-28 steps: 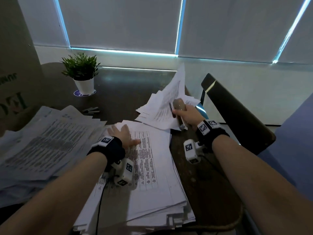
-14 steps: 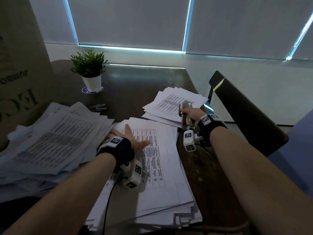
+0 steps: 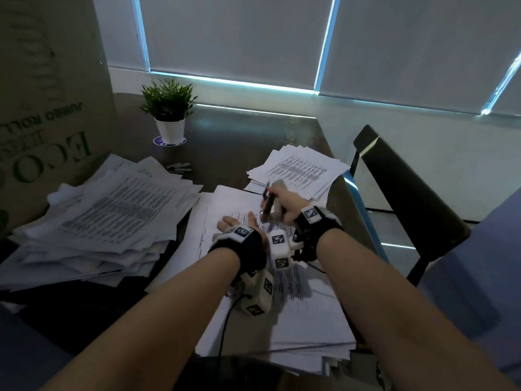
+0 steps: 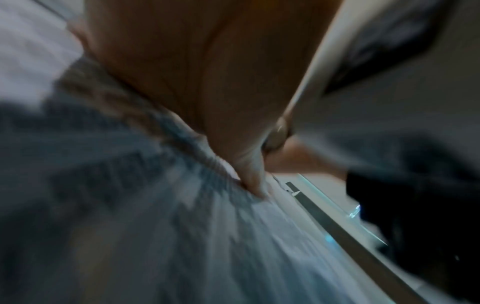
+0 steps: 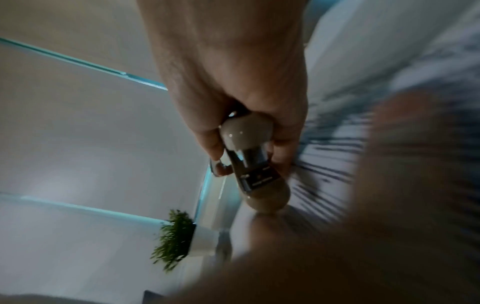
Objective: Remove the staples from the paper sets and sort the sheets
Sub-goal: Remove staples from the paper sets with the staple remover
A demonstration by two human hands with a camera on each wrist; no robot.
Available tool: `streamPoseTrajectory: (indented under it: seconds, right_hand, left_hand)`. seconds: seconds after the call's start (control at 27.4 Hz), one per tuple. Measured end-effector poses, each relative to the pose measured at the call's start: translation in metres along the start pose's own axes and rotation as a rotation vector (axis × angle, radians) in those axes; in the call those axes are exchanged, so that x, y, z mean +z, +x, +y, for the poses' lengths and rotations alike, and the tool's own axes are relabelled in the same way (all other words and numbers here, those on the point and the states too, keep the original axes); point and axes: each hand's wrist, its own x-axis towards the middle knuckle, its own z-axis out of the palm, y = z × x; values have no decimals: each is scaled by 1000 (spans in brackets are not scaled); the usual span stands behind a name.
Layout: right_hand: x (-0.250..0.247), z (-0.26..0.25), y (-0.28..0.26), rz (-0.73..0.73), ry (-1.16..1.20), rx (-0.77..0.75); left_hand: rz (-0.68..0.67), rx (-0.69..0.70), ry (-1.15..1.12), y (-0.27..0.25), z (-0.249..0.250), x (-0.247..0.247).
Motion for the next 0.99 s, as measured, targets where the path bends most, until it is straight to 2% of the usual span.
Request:
streamPoseTrajectory:
  seconds: [0.11,0.22,0.29,0.4,0.48,0.55,0.58,0.66,0.73,0.84,0.99]
  right_hand:
    - [-6,27,-10,-25,197,-9]
    - [-23,32,-16,-27,310,-51]
    - [-27,33,-19,-18,341,-67]
    - [-23,32,-24,-20,276,-83]
    - [-18,29,-27,-10,185,-90]
    - [-14,24,-29,1,54,-113]
    - [-14,21,-28,-4,-46,-140]
    - [-14,14,-27,-59,-334,-210]
    - [-15,6,-33,-101,-522,-258]
    - [-18,3,-37,-126,-733,-246]
    - [-16,14,-35,-140,-869,-246]
  left_hand:
    - [47,16,-30,7,-12,-17]
    - [87,-120,-133,30,-33,-27]
    - [107,-121,-194,35,-38,-27]
    - [176,-101,-380,46,-46,-24]
    - [320,-81,-427,48,-53,-24]
    - [431,17,-411,43,-55,-28]
    - [434,100,-438,38,-54,-31]
    - [367,231,-597,33,-49,-34]
    - [249,261,-768,31,-46,-38]
    - [-1,146,-971,41,-49,-37]
    - [-142,64,-1069,63,-54,-27]
